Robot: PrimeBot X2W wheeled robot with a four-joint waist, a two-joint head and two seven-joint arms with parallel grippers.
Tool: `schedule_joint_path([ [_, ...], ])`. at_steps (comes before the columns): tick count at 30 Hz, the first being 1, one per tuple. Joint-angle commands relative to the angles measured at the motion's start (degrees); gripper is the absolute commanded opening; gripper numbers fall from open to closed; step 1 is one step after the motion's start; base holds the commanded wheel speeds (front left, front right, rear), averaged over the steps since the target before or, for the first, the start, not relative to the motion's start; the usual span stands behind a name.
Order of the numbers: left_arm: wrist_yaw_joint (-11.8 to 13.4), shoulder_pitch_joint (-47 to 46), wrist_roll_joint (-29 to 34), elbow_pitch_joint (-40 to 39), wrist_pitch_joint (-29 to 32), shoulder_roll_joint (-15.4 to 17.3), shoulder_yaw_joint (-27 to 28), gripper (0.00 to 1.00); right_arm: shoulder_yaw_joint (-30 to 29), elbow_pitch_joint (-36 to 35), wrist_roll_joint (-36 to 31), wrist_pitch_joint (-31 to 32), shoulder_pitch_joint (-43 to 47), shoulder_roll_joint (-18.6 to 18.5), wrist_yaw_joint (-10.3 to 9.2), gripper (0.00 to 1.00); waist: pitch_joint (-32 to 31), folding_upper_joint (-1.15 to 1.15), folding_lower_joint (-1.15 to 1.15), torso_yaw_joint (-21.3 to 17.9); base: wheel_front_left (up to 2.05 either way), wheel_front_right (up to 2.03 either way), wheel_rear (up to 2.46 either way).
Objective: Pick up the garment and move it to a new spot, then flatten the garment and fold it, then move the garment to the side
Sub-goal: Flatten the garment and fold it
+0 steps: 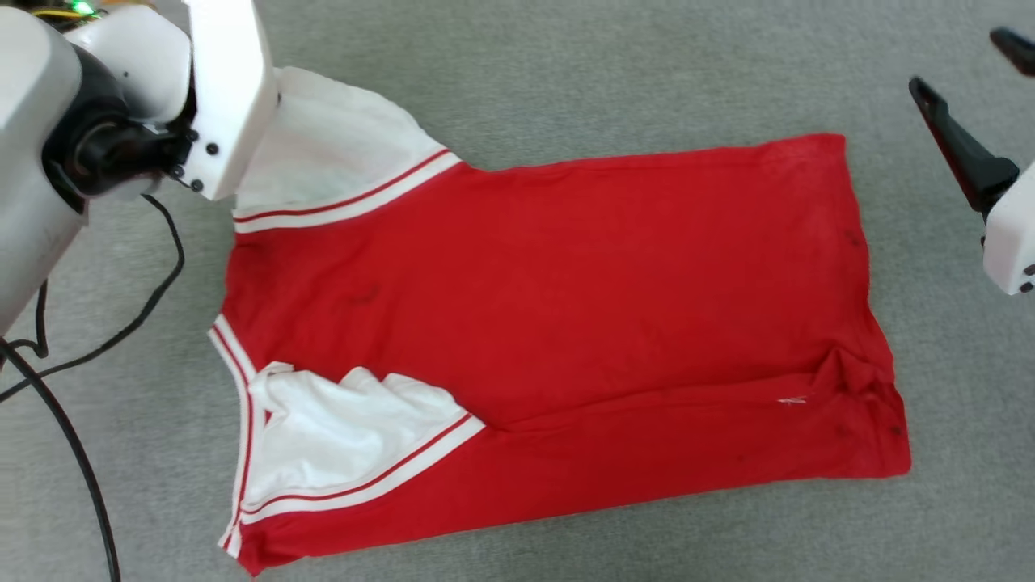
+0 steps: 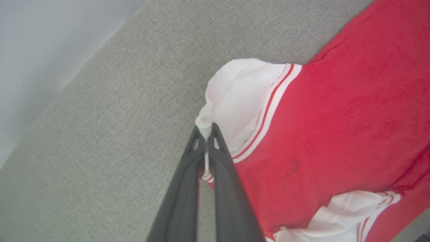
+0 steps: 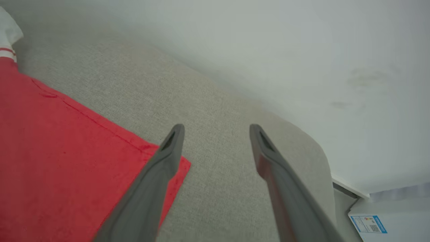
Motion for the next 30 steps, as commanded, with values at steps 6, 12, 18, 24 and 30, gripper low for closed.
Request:
schedule_joint_path([
  [6, 0.0, 0.54, -0.98, -4.18, -2.49, 0.44, -1.89, 0.0, 8.26, 3.86, 9.99, 17.92, -6.86, -5.84, -0.04, 1.0, -0.64, 0.0, 0.0, 3.4, 0.0, 0.0, 0.0],
  [12, 0.0, -0.96, -0.82, -6.46, -4.12, 0.13, -3.17, 0.0, 14.75, 8.13, 17.79, 31.12, -13.08, -7.48, -0.04, 1.0, 1.42, 0.0, 0.0, 4.95, 0.0, 0.0, 0.0],
  [18, -0.01, -2.46, -0.67, -7.64, -5.37, -0.86, -4.01, 0.0, 15.12, 14.9, 24.3, 40.0, -17.36, -5.12, -0.04, 1.0, 3.82, 0.0, 0.0, 6.51, 0.0, 0.0, 0.0],
  [24, -0.01, -4.04, -0.61, -8.47, -6.53, -1.11, -4.85, 0.0, 13.85, 21.21, 24.75, 40.56, -18.5, -1.8, -0.03, 1.0, 5.95, 0.0, 0.0, 7.88, 0.0, 0.0, 0.0],
  [30, -0.01, -5.15, -1.0, -8.58, -7.36, -0.9, -5.6, 0.0, 17.27, 24.21, 24.69, 40.31, -15.47, 0.27, -0.03, 1.0, 7.29, 0.0, 0.0, 8.53, 0.0, 0.0, 0.0],
])
